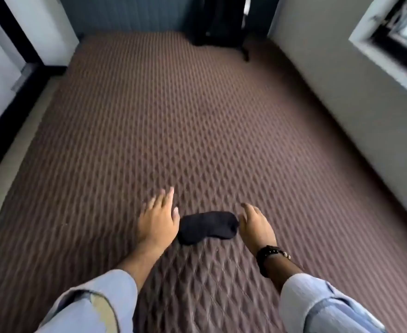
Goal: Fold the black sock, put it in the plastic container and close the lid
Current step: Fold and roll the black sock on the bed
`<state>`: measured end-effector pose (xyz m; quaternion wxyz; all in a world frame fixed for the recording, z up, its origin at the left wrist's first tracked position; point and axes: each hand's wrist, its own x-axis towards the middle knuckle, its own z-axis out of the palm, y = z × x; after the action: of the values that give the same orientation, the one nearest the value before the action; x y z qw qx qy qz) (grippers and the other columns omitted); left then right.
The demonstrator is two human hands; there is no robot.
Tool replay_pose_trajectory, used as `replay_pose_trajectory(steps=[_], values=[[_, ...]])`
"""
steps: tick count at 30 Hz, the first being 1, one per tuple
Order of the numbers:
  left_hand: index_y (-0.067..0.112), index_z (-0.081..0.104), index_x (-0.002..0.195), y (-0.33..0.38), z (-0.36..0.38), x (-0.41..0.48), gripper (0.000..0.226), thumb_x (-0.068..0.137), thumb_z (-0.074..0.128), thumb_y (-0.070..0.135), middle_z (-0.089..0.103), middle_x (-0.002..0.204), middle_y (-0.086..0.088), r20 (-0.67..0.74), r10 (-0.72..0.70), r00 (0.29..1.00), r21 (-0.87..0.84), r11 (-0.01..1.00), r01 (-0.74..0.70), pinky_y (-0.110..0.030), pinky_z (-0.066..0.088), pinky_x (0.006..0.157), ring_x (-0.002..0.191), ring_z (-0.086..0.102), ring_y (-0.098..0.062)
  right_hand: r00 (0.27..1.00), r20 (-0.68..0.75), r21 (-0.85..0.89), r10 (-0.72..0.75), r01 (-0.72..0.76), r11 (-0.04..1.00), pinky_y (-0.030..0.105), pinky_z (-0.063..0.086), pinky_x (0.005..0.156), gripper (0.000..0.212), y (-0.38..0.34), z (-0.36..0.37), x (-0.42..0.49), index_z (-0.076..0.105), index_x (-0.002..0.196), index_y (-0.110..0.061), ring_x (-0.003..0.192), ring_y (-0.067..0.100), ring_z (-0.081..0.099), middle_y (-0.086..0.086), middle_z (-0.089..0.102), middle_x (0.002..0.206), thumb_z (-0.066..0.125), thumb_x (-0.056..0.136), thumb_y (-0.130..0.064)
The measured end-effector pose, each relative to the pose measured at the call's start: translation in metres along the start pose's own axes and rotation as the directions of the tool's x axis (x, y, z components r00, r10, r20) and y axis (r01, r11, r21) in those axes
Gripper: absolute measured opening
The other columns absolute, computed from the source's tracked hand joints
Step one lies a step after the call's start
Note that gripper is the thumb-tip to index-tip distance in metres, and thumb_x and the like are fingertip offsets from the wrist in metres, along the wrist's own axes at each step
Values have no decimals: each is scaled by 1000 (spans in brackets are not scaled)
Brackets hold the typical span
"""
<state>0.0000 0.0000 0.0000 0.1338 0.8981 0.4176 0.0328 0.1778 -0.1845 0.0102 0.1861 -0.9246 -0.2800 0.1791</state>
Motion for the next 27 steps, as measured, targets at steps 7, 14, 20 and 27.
replay_pose_trajectory(steps=[7, 14, 20, 27], values=[[23, 67, 134, -22, 95, 9, 47, 96, 64, 50, 80, 114, 5, 406, -305, 862, -320, 836, 446, -39, 56, 97, 116, 71, -29, 970, 155, 109, 190, -207, 972, 39, 43, 105, 48, 40, 70, 51, 50, 143, -7, 129, 35, 54, 18, 57, 140, 59, 97, -20], [2, 75, 117, -11, 116, 38, 40, 88, 82, 28, 81, 105, -12, 466, -300, 832, -429, 746, 509, -45, 64, 91, 94, 79, -32, 959, 212, 26, 190, -200, 979, 31, 47, 78, 23, 52, 76, 78, 70, 113, -8, 103, 33, 67, 13, 72, 109, 69, 91, -16], [11, 75, 97, -15, 87, 34, 22, 85, 73, -8, 65, 101, 6, -23, -50, 998, -535, 845, 29, -29, 53, 88, 96, 66, -16, 979, -159, 189, -125, 155, 970, 26, 45, 75, 22, 50, 57, 63, 68, 98, -7, 91, 26, 60, 7, 62, 99, 67, 82, 7], [10, 70, 128, -19, 108, -7, 44, 96, 51, -13, 64, 134, -10, 130, -119, 984, -492, 854, 168, -39, 52, 101, 115, 67, -27, 976, 154, -11, -156, 160, 987, -3, 32, 89, 40, 82, 95, 17, 52, 142, -22, 135, 21, 47, -4, 48, 144, 43, 103, -21]])
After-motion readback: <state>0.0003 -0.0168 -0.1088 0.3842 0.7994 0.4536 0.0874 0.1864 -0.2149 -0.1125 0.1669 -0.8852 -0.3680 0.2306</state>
